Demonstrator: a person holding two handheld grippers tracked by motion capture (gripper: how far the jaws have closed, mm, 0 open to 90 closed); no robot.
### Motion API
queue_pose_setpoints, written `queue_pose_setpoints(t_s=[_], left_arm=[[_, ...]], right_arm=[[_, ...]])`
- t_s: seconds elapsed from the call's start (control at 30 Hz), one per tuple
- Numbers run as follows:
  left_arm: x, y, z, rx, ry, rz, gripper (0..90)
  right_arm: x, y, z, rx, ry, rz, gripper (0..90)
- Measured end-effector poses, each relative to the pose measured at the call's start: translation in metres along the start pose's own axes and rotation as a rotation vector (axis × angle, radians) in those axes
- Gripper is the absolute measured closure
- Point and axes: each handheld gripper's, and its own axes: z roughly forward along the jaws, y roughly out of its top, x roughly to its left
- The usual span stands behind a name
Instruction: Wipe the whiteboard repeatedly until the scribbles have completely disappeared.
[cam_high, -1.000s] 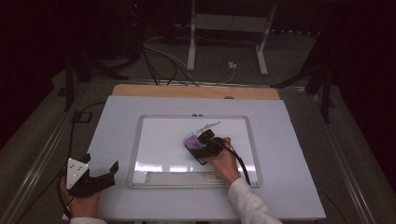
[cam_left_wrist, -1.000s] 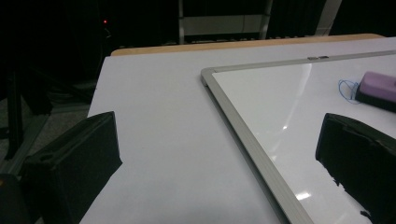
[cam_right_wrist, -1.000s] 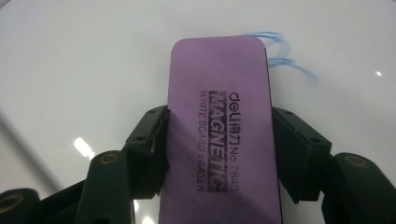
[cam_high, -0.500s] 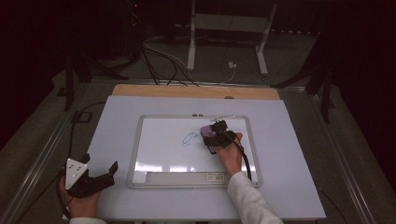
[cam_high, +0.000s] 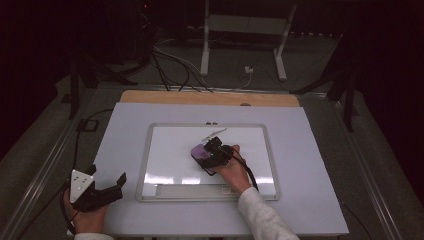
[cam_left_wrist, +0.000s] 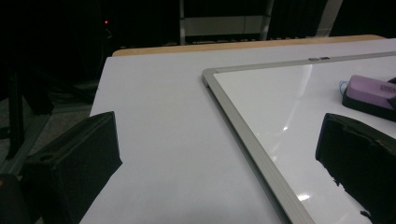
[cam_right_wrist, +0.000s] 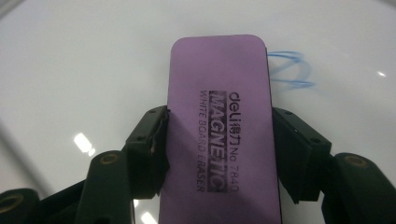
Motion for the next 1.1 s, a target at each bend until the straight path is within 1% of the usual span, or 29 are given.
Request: queue_pose_setpoints(t_s=[0.2, 0.27, 0.3, 0.33, 0.4, 0.43, 0.53, 0.63, 0.73, 0.77, 0.8, 0.83, 0.87, 0.9, 0.93, 0.97, 1.1], left_arm=[[0.000, 0.000, 0.000, -0.001, 0.002, -0.006, 0.6], [0.000, 0.000, 0.000, 0.000, 0.000, -0.005, 0.6], [0.000, 0.000, 0.001, 0.002, 0.000, -0.002, 0.6], [-0.001, 0.000, 0.001, 0.003, -0.002, 0.001, 0.6], [-0.001, 0.000, 0.001, 0.004, -0.002, 0.004, 0.6], [-0.001, 0.000, 0.002, 0.005, -0.002, 0.005, 0.6], [-0.001, 0.000, 0.001, 0.005, -0.002, 0.006, 0.6], [-0.001, 0.000, 0.001, 0.004, -0.001, 0.002, 0.6], [-0.001, 0.000, 0.001, 0.003, -0.002, 0.002, 0.6], [-0.001, 0.000, 0.001, 0.003, -0.001, 0.002, 0.6], [-0.001, 0.000, 0.001, 0.004, -0.001, 0.002, 0.6], [-0.001, 0.000, 0.001, 0.004, -0.001, 0.002, 0.6], [-0.001, 0.000, 0.001, 0.004, -0.001, 0.003, 0.6], [-0.001, 0.000, 0.001, 0.002, 0.000, 0.001, 0.6], [-0.001, 0.000, 0.000, 0.002, -0.001, 0.001, 0.6], [0.000, 0.000, 0.000, 0.001, 0.000, 0.000, 0.6], [0.000, -0.001, 0.000, 0.002, 0.001, -0.003, 0.6]], right_arm=[[-0.036, -0.002, -0.004, -0.023, -0.139, 0.165, 41.1], [-0.046, -0.003, -0.006, -0.028, -0.169, 0.214, 41.1], [-0.048, -0.003, -0.006, -0.028, -0.174, 0.227, 41.1], [-0.048, -0.002, -0.006, -0.023, -0.176, 0.229, 41.1], [-0.043, 0.001, -0.005, -0.016, -0.206, 0.201, 41.1], [-0.040, 0.002, -0.004, -0.015, -0.193, 0.186, 41.1], [-0.028, 0.004, 0.000, -0.014, -0.123, 0.155, 41.1], [-0.011, 0.006, 0.003, -0.008, -0.068, 0.088, 41.1], [0.004, 0.008, 0.005, 0.008, -0.002, 0.005, 41.1], [0.007, 0.008, 0.005, 0.015, 0.016, -0.011, 41.1], [0.009, 0.008, 0.005, 0.018, 0.022, -0.025, 41.1], [0.010, 0.009, 0.005, 0.019, 0.020, -0.027, 41.1], [0.008, 0.009, 0.005, 0.016, 0.029, -0.019, 41.1], [0.005, 0.009, 0.005, 0.013, 0.022, -0.009, 41.1], [0.002, 0.009, 0.005, 0.011, 0.000, 0.001, 41.1], [-0.002, 0.009, 0.005, 0.006, -0.010, 0.017, 41.1], [-0.022, 0.007, 0.003, -0.007, -0.076, 0.098, 41.1]])
